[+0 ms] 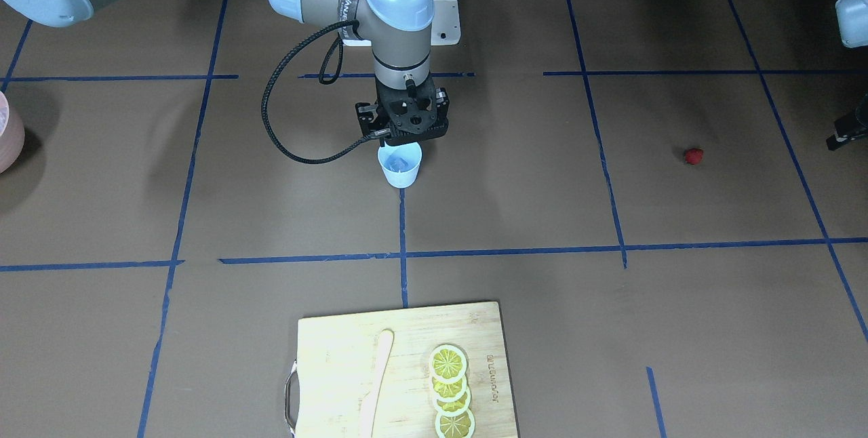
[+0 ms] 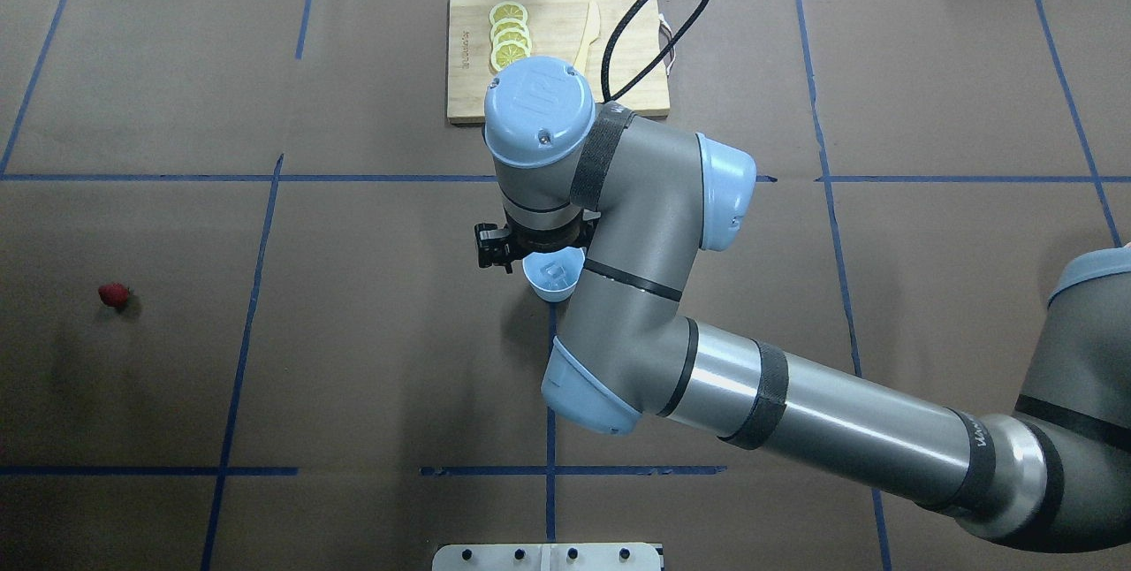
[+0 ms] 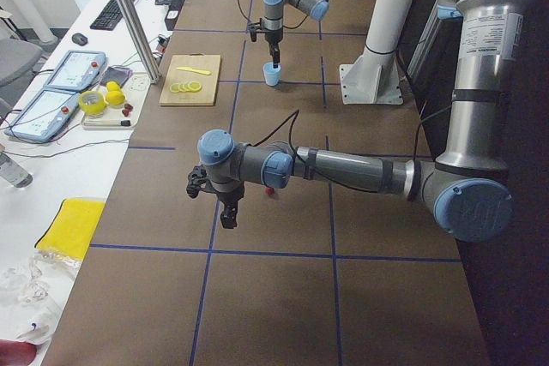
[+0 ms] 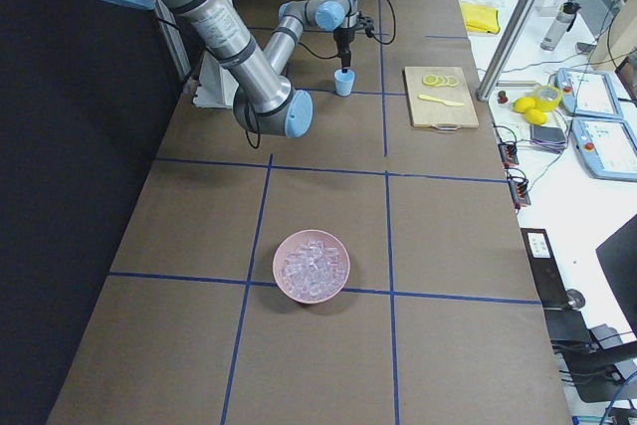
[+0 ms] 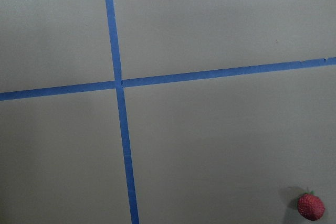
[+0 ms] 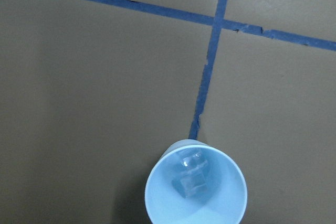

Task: Put ice and strawberries in cup
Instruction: 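Open the right gripper over the cup to drop the cube, then withdraw the right gripper from the cup toward the ice bowl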

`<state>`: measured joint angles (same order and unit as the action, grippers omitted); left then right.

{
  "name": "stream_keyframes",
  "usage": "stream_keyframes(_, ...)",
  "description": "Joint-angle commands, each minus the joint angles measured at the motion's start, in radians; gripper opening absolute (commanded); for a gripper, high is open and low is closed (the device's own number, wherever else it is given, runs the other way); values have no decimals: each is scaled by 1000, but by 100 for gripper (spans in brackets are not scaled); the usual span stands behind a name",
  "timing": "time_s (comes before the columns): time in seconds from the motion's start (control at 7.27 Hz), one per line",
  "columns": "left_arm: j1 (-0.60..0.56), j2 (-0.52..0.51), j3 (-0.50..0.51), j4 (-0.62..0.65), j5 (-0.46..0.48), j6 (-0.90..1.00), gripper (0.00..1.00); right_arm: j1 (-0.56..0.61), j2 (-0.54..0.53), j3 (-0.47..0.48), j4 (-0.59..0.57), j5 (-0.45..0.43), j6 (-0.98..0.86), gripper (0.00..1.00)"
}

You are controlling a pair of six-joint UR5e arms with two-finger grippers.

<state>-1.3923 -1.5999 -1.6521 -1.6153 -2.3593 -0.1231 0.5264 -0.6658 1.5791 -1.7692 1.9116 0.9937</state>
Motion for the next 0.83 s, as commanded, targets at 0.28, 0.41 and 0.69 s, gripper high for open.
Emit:
stream_keyframes(0.28,-1,-3,-8,0,-3,-3,100,229,-223,422,-265,123,-151,100)
stream_keyframes(0.41,-1,-2,-15,0,-5,-3,100,332,-327,493,-265,198,-250,100)
stream_keyframes(0.69,-1,2,-26,-2,-8,-54,100,478,-515,518,-253,215,-547,100)
